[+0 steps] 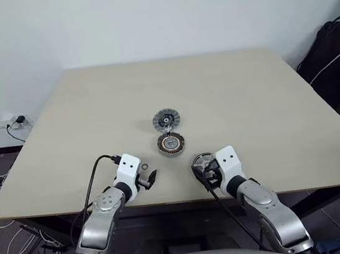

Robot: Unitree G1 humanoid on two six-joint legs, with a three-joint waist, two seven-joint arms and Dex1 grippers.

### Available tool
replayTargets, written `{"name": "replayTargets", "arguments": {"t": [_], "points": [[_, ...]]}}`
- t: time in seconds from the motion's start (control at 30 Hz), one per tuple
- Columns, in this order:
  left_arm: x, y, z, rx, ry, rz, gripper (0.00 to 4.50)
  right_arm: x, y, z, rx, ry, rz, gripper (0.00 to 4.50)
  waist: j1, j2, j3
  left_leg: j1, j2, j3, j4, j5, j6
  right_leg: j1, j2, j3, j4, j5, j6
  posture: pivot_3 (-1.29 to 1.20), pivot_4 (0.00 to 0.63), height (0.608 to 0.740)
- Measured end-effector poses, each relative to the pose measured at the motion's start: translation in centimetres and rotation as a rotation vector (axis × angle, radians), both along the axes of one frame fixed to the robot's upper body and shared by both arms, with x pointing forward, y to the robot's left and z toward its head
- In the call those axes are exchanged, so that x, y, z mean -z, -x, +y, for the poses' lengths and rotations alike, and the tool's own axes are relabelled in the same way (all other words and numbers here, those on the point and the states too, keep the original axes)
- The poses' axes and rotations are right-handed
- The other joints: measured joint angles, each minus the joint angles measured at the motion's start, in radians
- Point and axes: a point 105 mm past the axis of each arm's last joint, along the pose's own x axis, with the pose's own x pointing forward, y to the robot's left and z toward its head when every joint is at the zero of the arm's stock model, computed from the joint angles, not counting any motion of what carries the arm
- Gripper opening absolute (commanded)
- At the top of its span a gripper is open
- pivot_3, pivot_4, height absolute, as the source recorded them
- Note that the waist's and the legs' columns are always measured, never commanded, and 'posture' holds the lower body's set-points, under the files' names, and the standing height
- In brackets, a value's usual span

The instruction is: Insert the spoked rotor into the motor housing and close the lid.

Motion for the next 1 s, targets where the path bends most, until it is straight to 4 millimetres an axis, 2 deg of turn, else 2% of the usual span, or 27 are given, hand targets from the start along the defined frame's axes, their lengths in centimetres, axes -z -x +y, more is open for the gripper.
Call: {"name": "replayTargets", "arguments": {"t": [0.4,0.77,0.87,1.0], "points": [[0.0,-0.4,-0.2,-0.005,0.003,-0.002,4.48,0.0,0.0,0.0,0.001,-0.002,0.0,4.5,0.0,0.0,0.0,0.0,0.0,0.0,0.0,0.0,0.0,0.0,0.0,0.0,0.0,0.0,0.0,0.0,0.0,0.74],[1.6,-1.5,-0.6,-0.024,-0.017,0.081,4.48,-0.2,-0.2,0.2,0.001,-0.009,-0.005,4.5,0.0,0.0,0.0,0.0,0.0,0.0,0.0,0.0,0.0,0.0,0.0,0.0,0.0,0.0,0.0,0.0,0.0,0.74],[1.7,-1.7,-0.6,-0.026,-0.023,0.087,3.89,-0.2,-0.2,0.2,0.003,-0.01,-0.005,4.5,0.001,0.0,0.0,0.0,0.0,0.0,0.0,0.0,-0.001,0.0,0.0,0.0,0.001,0.001,0.0,0.0,0.0,0.74],[1.7,-1.8,-0.5,-0.028,-0.036,0.092,2.61,-0.1,-0.1,0.1,0.008,-0.009,-0.005,4.5,0.0,0.001,-0.001,0.0,0.0,0.0,0.0,0.0,-0.001,0.0,0.0,0.0,0.001,0.001,0.0,0.0,0.0,0.74]]}}
